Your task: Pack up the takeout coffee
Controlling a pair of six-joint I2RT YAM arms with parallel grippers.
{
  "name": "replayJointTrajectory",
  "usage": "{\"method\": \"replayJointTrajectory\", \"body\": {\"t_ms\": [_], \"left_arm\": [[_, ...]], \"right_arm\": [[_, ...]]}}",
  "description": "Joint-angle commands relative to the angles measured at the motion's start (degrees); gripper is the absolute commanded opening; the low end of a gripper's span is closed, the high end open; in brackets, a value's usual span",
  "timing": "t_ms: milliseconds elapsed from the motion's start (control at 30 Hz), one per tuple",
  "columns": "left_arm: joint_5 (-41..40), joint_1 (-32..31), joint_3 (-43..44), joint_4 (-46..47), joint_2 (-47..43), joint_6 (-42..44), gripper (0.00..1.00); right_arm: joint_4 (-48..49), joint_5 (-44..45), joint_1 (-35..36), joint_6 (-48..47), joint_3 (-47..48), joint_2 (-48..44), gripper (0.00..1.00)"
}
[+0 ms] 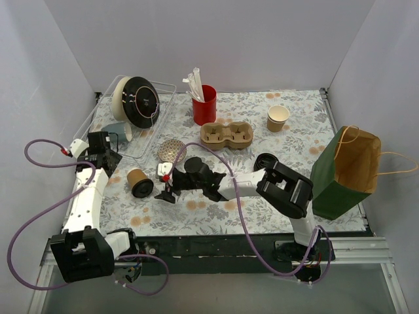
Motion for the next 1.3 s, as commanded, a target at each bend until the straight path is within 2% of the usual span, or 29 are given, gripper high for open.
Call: {"method": "replayJointTrajectory", "body": {"t_ms": [0, 100, 333, 600, 733, 933, 1067, 1233, 1267], "left_arm": [[1.7, 0.2, -4.1, -1.9, -1.8, -7.4, 0.72], [2.8, 0.2, -7.6, 1.3, -3.2, -5.7, 0.72], [6.7, 0.1, -11.6, 4.4, -3.3, -5.2, 0.67], [4.3, 0.1, -12.8, 7.9, 0.8, -3.9, 0.66], [3.5, 0.1, -12.2, 8.8, 2.1, -3.3, 0.66], [4.2, 0.1, -12.6, 10.0, 2.8, -3.1, 0.66], [5.7, 0.2, -13.1, 10.9, 2.9, -2.6, 0.66], [6.7, 0.1, -14.1, 11.5, 2.6, -2.4, 0.66], [7.2, 0.2, -14.3, 11.5, 2.2, -2.3, 0.66]], "right_arm": [[6.5, -5.5, -0.4, -10.5, 2.9, 3.3, 0.81], [9.8, -6.3, -0.4, -12.0, 3.7, 6.0, 0.80], [15.6, 1.2, -0.8, -12.1, 6.3, 10.6, 0.81], [15.8, 1.7, -1.8, -13.3, 8.9, 13.5, 0.80], [13.2, -1.6, -2.4, -14.0, 11.4, 15.1, 0.80], [13.1, -6.5, -2.5, -12.4, 13.1, 16.8, 0.70], [10.4, -10.4, -2.6, -12.1, 14.7, 17.3, 0.58], [8.5, -11.3, -2.6, -11.2, 16.1, 17.8, 0.52], [8.0, -11.3, -2.6, -11.2, 16.6, 17.9, 0.48]]}}
